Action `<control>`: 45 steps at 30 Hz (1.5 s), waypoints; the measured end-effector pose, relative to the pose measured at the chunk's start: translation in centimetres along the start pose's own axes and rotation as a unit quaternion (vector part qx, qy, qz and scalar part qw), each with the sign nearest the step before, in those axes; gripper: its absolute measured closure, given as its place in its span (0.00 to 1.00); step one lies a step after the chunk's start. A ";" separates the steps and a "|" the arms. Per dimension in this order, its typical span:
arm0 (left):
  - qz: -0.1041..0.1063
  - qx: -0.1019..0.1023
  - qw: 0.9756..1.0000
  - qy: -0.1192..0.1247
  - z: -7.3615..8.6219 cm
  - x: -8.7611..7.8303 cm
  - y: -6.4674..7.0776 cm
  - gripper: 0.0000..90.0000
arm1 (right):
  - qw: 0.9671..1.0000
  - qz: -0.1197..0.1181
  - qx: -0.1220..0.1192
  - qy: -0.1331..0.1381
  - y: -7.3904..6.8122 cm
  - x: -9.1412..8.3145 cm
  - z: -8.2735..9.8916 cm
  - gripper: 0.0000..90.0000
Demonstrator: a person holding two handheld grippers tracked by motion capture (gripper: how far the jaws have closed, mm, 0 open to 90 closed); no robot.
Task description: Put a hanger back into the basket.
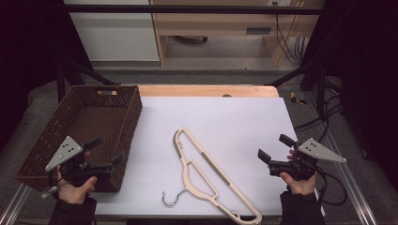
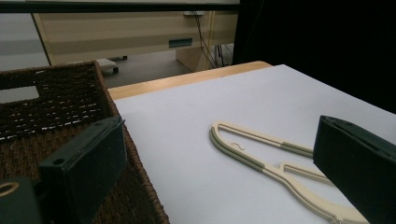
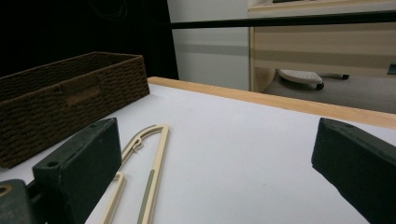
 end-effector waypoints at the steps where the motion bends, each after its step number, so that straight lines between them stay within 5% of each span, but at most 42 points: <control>1: 0.001 0.000 1.000 -0.001 0.0 0.0 0.1 0.03 | 1.000 0.000 0.000 0.000 0.0 -0.1 0.0 0.02; 8: 0.015 0.026 0.999 -0.012 -0.3 0.5 1.7 0.06 | 1.000 -0.002 -0.001 -0.002 -0.3 -0.2 -0.2 0.02; 15: 0.046 0.031 0.998 -0.033 0.0 1.8 3.9 0.08 | 1.000 -0.008 -0.007 -0.014 -1.2 0.3 -0.1 0.03; 24: 0.087 0.045 0.993 -0.061 0.7 3.5 6.7 0.11 | 0.999 -0.023 -0.015 -0.026 -2.4 1.1 0.3 0.03; 34: 0.127 0.055 0.985 -0.105 3.0 6.4 10.4 0.14 | 0.999 -0.025 -0.017 -0.039 -2.8 1.5 0.7 0.03; 40: 0.155 0.069 0.976 -0.138 4.5 7.8 12.4 0.19 | 0.998 -0.025 -0.020 -0.045 -2.8 1.6 0.9 0.03; 41: 0.155 0.069 0.976 -0.138 4.5 7.8 12.4 0.20 | 0.999 -0.023 -0.018 -0.043 -2.8 1.6 0.9 0.03; 42: 0.163 0.074 0.972 -0.150 5.0 8.2 13.0 0.21 | 0.999 -0.024 -0.018 -0.042 -2.8 1.6 0.8 0.03; 45: 0.171 0.079 0.968 -0.167 5.7 8.8 13.6 0.25 | 0.999 -0.024 -0.017 -0.042 -2.8 1.5 0.8 0.03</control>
Point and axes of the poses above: each handheld gripper's, and its own axes: x roughly forward along the jaws, z roughly out of its underside, y roughly to its right, the point moved 3 cm from there along x, roughly forward along the jaws, and after that the axes turned 7 degrees about x, right-handed, at the moved point
